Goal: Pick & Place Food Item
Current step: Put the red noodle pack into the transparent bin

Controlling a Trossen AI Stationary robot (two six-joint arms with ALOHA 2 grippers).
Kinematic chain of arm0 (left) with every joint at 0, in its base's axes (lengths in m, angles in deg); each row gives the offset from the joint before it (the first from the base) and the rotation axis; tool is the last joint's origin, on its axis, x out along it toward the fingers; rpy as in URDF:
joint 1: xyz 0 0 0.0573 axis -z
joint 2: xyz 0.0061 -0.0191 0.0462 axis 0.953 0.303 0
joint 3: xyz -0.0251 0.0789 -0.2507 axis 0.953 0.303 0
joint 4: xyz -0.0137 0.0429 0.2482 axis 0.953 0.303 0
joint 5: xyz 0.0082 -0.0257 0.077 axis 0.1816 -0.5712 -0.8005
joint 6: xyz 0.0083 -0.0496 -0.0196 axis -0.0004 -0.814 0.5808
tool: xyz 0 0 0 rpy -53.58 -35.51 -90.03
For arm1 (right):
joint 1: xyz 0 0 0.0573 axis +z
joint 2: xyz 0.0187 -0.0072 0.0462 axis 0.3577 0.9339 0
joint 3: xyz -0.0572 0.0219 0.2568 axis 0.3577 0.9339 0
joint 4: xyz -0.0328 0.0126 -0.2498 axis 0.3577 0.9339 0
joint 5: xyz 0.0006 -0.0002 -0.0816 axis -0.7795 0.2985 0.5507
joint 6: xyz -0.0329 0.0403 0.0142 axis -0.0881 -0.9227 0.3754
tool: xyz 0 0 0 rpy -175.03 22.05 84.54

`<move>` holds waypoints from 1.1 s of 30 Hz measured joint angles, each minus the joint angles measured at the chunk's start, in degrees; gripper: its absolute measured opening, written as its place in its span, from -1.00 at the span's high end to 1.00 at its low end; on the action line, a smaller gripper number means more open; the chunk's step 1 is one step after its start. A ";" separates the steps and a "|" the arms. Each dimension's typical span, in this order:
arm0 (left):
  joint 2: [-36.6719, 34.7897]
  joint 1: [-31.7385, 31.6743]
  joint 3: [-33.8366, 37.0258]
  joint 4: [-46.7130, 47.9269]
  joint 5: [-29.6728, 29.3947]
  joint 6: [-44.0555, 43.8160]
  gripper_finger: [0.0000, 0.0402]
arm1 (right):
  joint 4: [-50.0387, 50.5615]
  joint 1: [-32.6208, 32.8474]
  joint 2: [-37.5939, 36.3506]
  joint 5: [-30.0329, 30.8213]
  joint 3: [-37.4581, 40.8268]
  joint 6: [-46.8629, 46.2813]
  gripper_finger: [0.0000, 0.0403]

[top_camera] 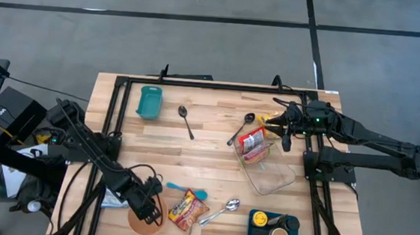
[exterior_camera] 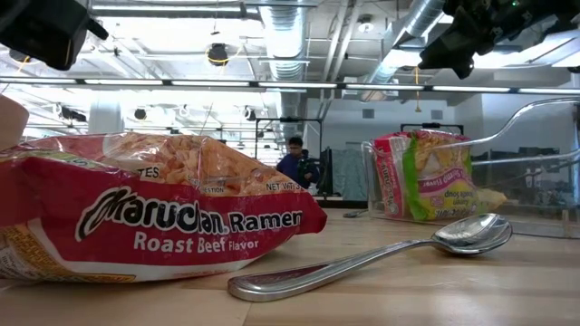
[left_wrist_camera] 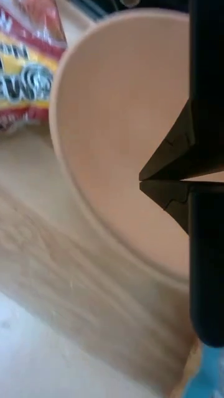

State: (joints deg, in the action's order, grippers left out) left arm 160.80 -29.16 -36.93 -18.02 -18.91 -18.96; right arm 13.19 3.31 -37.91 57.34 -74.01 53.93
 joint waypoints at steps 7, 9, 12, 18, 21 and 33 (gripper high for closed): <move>0.00 -0.20 0.00 5.13 -4.21 0.03 1.00 | 0.00 0.00 -0.02 0.00 0.00 0.00 0.47; 0.00 -0.22 0.00 6.34 -5.73 0.01 1.00 | 0.00 0.00 0.00 0.00 0.00 0.00 0.47; 0.00 -0.22 0.00 7.18 -7.25 0.03 1.00 | -0.02 0.00 0.00 0.00 0.00 0.00 0.47; 0.00 -1.04 0.00 9.08 -9.88 0.50 1.00 | -0.02 0.00 -0.02 0.00 0.00 0.00 0.47; 0.00 -2.10 0.00 10.23 -10.68 0.53 1.00 | -0.02 0.00 -0.02 0.00 0.00 0.00 0.47; -0.02 -7.05 0.00 14.87 -12.58 0.70 1.00 | -0.02 0.00 0.00 0.00 0.00 0.00 0.47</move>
State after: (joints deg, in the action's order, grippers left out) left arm 160.77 -36.21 -36.93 -3.15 -31.49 -18.26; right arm 13.17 3.31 -37.91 57.34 -74.01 53.93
